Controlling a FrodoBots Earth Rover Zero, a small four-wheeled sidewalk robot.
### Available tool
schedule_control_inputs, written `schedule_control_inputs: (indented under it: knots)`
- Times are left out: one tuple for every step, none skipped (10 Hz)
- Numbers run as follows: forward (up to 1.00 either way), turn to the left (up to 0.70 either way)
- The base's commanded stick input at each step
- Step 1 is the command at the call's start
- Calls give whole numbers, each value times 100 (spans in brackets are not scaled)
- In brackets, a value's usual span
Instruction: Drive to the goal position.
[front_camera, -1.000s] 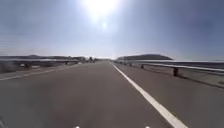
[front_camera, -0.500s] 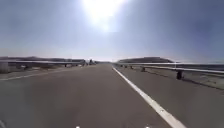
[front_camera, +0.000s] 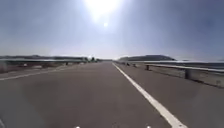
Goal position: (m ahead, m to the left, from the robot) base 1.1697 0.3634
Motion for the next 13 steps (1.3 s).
schedule_control_inputs:
  knots:
    - [70, 0]
    - [70, 0]
    - [70, 0]
    - [70, 0]
    - [70, 0]
    - [70, 0]
    - [70, 0]
    - [70, 0]
    - [70, 0]
    - [70, 0]
    - [70, 0]
    - [70, 0]
    - [70, 0]
